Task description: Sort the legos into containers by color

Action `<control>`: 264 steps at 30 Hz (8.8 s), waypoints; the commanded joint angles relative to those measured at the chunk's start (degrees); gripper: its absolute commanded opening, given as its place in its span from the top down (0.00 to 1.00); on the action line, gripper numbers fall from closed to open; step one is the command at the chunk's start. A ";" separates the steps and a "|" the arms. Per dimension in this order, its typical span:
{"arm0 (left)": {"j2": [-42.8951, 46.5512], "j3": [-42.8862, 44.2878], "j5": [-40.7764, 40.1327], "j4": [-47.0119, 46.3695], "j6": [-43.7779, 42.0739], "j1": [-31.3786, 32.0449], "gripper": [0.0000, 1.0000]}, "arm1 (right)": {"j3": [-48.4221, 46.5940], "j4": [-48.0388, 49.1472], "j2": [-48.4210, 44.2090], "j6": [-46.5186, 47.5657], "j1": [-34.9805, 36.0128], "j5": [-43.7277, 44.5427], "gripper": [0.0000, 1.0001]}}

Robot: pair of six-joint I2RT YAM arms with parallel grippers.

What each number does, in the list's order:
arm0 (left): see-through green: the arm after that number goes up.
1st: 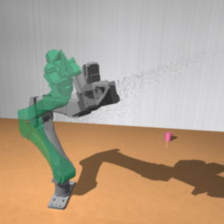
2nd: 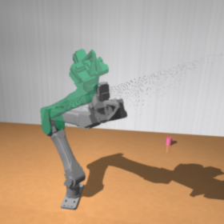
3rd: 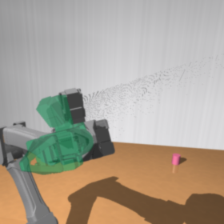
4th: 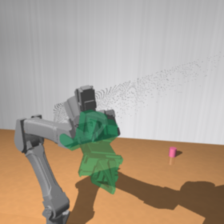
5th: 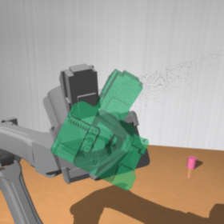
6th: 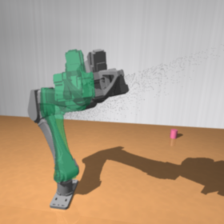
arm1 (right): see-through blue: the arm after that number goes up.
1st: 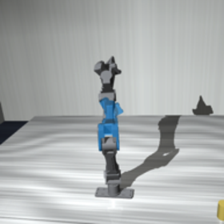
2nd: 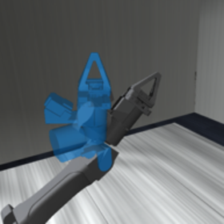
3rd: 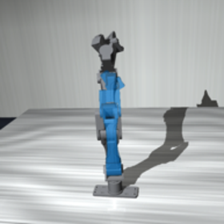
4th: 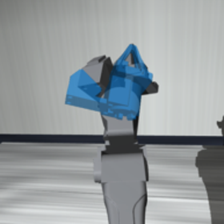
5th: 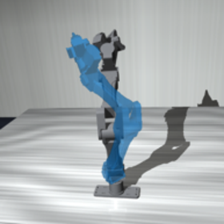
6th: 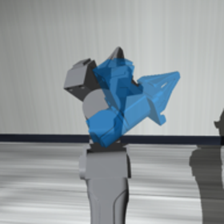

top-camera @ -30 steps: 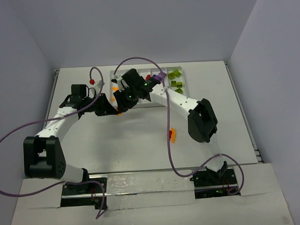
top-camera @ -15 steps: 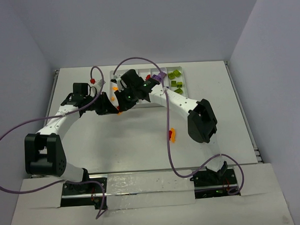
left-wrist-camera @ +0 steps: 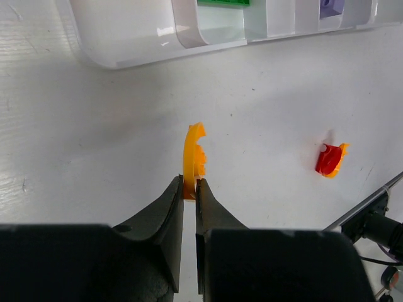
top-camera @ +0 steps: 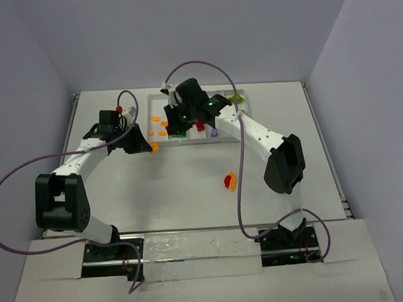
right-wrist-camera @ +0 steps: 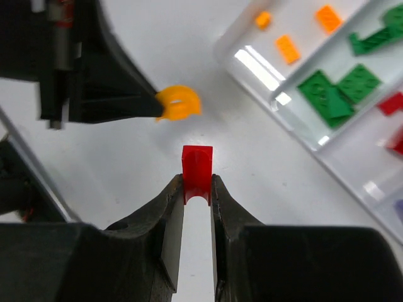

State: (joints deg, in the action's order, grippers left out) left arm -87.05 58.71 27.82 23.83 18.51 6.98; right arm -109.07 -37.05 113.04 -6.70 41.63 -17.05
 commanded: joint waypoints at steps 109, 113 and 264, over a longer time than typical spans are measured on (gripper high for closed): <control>-4.80 23.31 -10.68 -2.06 -12.18 5.32 0.38 | 45.88 -11.27 -12.90 15.42 -22.04 -12.75 0.47; -4.89 23.20 -10.60 -2.04 -12.12 5.32 0.38 | 45.47 -11.06 -11.29 14.90 -23.09 -14.45 0.48; -30.32 39.94 -13.56 -11.96 -6.81 18.08 1.00 | 37.71 -7.60 -22.32 9.07 -25.01 -19.72 0.11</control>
State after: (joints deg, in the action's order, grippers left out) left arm -111.49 91.39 8.27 12.63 11.42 26.06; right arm -69.82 -42.86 93.94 0.57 17.37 -39.15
